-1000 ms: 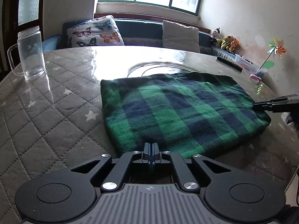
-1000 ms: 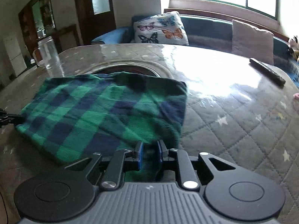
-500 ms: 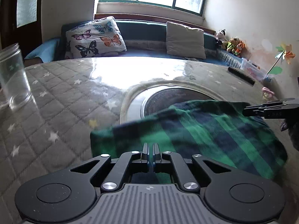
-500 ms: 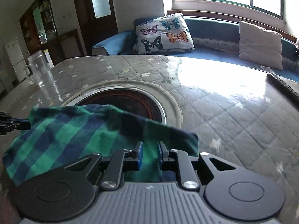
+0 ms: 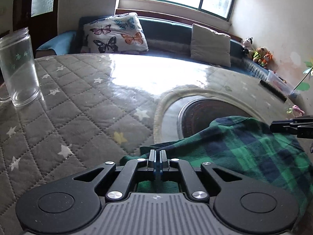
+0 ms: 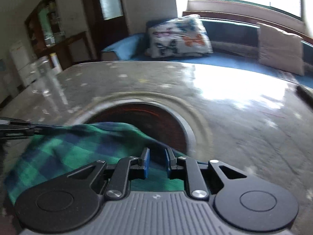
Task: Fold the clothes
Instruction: 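Grasp the folded plaid shirt edge with both grippers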
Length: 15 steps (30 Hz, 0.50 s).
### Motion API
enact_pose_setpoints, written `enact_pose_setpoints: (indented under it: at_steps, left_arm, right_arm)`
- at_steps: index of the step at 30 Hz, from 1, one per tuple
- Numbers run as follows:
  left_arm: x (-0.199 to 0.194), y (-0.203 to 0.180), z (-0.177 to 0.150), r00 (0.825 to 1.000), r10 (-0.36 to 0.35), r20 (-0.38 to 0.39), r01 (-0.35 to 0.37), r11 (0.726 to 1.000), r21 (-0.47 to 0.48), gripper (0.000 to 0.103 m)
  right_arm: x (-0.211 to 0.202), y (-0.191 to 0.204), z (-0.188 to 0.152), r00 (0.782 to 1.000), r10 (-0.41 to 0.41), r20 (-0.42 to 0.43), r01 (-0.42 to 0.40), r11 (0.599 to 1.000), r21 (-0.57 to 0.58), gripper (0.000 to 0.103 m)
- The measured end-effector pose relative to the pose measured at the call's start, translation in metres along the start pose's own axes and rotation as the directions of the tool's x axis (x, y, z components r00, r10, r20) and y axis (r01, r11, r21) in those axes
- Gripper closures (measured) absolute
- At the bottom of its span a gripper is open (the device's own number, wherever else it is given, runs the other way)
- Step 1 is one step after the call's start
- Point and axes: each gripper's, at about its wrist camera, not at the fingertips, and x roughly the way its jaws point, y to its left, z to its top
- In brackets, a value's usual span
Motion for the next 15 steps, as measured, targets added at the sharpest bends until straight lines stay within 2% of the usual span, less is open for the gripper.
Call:
enact_pose_setpoints:
  at_steps: [3,8,9,12,15]
  left_arm:
    - [0.0,0.002,0.001,1.0,0.0,0.006,0.0,1.0,-0.002,0.099]
    - [-0.007,0.009,0.003,1.0,0.005,0.017,-0.005,1.0,-0.021,0.098]
    - [-0.011,0.011,0.003,1.0,0.007,0.023,-0.007,1.0,-0.026,0.095]
    - [-0.028,0.015,0.002,0.999,0.02,0.048,-0.018,0.999,-0.036,0.069]
    - [-0.044,0.019,-0.002,0.997,0.05,0.06,-0.048,0.998,-0.04,0.062]
  right_arm:
    - [0.019,0.017,0.008,0.999,0.028,-0.016,-0.029,0.999,-0.022,0.082]
    - [0.043,0.032,0.011,0.999,-0.002,-0.044,-0.001,0.998,-0.065,0.082]
    - [0.045,0.035,0.011,0.999,-0.011,-0.049,0.008,0.997,-0.074,0.082]
    - [0.033,0.05,0.01,0.999,-0.011,-0.03,0.007,0.991,-0.134,0.079]
    - [0.017,0.074,0.005,0.999,0.028,-0.024,-0.033,0.979,-0.199,0.068]
